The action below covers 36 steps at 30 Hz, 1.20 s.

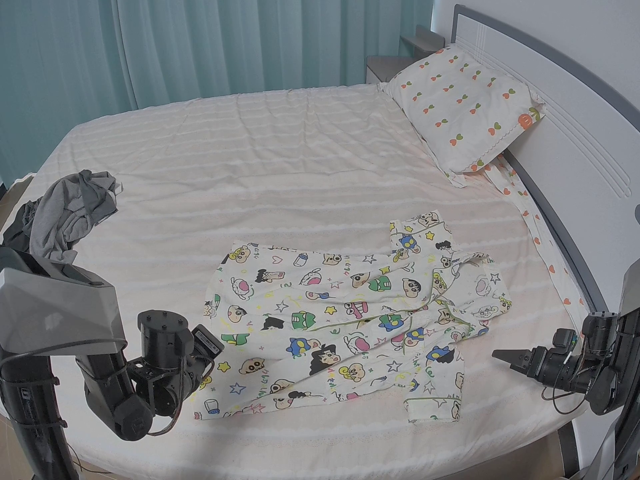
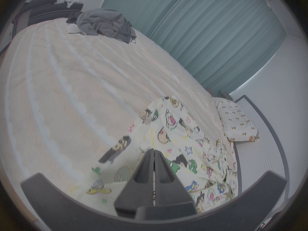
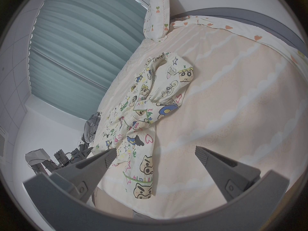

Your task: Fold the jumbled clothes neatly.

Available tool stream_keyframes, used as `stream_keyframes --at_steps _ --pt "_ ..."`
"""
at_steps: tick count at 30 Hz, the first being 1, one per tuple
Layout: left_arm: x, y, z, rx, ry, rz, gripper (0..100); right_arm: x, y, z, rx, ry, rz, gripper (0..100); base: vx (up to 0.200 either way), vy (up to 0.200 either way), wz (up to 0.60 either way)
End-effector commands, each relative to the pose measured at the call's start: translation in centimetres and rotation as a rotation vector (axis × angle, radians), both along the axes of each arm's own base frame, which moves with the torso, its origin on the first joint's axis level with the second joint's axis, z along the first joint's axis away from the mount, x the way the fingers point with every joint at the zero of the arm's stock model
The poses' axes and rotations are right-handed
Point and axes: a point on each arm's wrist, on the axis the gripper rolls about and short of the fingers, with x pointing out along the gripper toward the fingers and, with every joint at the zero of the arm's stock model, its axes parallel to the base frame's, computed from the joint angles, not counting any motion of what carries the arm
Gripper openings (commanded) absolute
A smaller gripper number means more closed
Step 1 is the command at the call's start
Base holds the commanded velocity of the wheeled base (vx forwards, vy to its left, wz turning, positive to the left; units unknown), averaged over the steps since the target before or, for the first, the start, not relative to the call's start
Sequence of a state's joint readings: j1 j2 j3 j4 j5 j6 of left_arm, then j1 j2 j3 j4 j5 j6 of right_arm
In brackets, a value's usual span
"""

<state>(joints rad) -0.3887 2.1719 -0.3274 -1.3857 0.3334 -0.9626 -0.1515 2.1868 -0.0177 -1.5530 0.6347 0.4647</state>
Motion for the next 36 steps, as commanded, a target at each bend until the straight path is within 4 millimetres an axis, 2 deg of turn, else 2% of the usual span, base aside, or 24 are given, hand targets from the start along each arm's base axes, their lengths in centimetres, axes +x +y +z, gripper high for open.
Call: stream_keyframes --at_steps 1,9,11,16,22,26,31,36 --pt "0.7 0.7 -1.1 0.029 -0.009 0.015 0 -0.2 0.1 0.0 0.001 0.002 0.001 100 0.000 0.000 0.00" --pt "1.6 1.5 -2.8 0.091 -0.033 0.019 0 -0.2 0.1 0.0 -0.001 0.001 0.002 100 0.000 0.000 0.00" --pt "2.4 1.5 -2.9 0.081 -0.052 0.030 0 -0.2 0.1 0.0 -0.001 0.001 0.002 100 0.000 0.000 0.00" --pt "3.9 1.9 -2.1 0.058 -0.113 0.057 0 -0.2 0.1 0.0 -0.001 0.001 0.002 100 0.000 0.000 0.00" --pt "4.3 2.2 -0.4 0.031 -0.172 0.067 0 -0.2 0.1 0.0 -0.001 0.001 0.004 100 0.000 0.000 0.00" --pt "4.6 2.2 -0.5 0.025 -0.177 0.054 0 -0.2 0.2 0.0 -0.001 0.001 0.008 100 0.000 0.000 0.00" --pt "6.1 3.2 0.1 0.012 -0.223 0.082 0 -0.2 0.2 0.0 -0.001 0.001 0.010 100 0.000 0.000 0.00" --pt "6.5 4.0 -0.4 0.007 -0.214 0.080 0 -0.2 0.2 0.0 -0.001 0.001 0.010 100 0.000 0.000 0.00"
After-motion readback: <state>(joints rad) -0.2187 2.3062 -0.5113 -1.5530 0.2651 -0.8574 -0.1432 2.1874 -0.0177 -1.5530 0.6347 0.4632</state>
